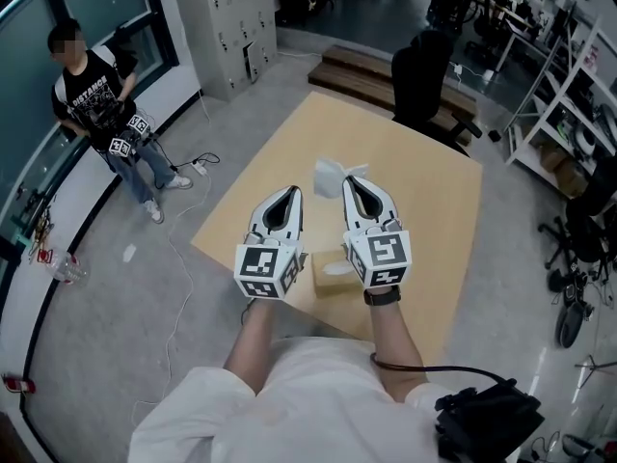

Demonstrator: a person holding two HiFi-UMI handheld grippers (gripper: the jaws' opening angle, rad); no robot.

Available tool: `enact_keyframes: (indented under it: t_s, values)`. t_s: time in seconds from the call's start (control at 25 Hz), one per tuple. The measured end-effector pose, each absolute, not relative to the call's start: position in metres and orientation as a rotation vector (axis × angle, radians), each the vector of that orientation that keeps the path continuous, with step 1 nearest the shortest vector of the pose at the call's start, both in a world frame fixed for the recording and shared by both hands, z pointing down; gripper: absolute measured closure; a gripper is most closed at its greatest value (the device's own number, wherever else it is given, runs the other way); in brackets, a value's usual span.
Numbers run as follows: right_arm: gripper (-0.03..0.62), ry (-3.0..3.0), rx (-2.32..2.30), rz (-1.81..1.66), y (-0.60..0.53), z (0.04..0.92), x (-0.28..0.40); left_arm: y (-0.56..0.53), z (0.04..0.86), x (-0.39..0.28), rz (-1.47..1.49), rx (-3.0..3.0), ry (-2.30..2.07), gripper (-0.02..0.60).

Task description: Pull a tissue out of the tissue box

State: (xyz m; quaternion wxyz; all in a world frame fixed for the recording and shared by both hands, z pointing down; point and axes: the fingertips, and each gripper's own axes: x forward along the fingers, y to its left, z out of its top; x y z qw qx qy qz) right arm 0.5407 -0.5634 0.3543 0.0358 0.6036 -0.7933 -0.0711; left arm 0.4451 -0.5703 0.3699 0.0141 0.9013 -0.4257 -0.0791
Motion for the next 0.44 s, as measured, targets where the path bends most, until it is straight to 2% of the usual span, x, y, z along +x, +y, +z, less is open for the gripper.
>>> enact_keyframes:
  t_s: [0.44]
  values:
    - [0.586, -2.407, 1.903, -0.212, -0.571, 0.357, 0.555, -0.582, 0.377, 0.451, -0.241, 2.798, -1.307, 0.58]
